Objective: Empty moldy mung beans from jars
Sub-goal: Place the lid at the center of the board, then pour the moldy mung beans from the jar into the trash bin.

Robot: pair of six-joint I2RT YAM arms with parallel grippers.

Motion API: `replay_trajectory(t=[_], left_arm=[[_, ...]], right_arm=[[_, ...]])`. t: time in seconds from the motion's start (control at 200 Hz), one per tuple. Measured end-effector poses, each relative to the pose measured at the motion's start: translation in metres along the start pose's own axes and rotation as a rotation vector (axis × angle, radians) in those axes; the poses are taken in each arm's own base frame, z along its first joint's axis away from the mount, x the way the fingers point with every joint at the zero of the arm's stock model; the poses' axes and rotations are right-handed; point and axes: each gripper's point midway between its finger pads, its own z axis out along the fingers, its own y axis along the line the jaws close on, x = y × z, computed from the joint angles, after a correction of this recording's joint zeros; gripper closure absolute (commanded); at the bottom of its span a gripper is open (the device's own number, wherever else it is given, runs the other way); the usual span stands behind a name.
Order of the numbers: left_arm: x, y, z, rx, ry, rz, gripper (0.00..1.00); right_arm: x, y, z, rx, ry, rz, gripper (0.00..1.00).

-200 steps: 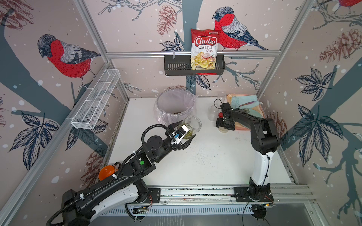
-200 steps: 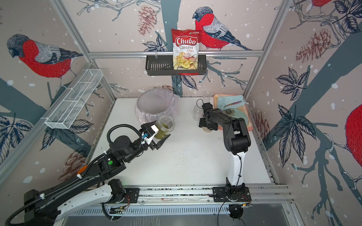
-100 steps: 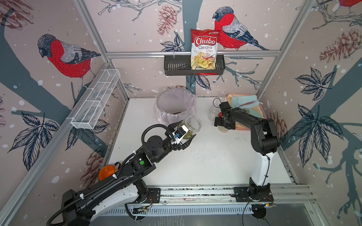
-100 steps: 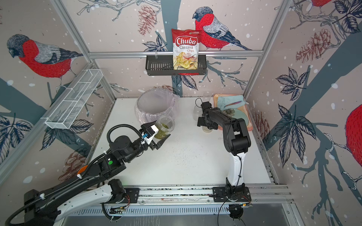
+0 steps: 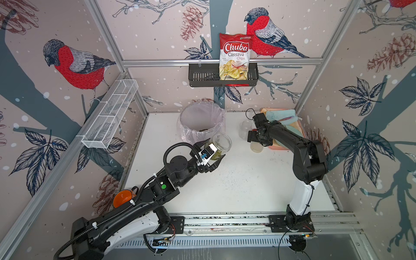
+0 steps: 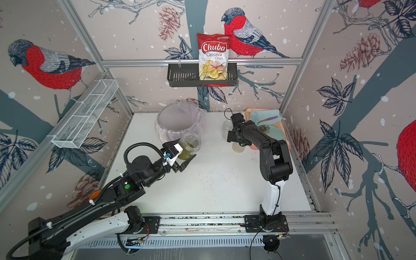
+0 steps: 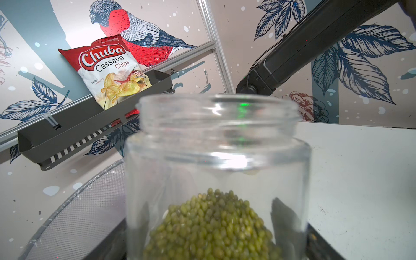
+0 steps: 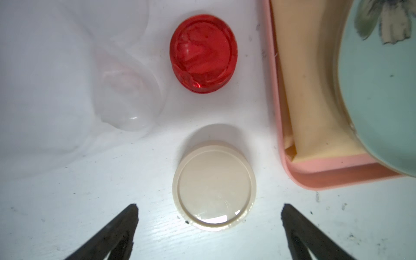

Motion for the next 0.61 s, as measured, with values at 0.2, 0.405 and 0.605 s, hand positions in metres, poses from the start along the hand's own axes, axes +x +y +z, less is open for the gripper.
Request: replay_trajectory(t=[0.2,0.405,0.605], left_arm=[[-0.008,0.003,0.0,-0.004,-0.014,0.005,1.0],[-0.026,0.011,0.002,-0.02,-0.037,0.002,1.0],[-0.04,0.025,0.005,-0.068,-0.025,0.023,1.0]], right_arm=[[-0.018,-0.002,-0.043,-0.036,-0.106,0.034,0.01],[-0.024,-0.007,-0.087,-0.084,-0.207,0.053,0.0],[-0.03,-0.018,-0.123,-0.107,-0.316,0.082,0.0]])
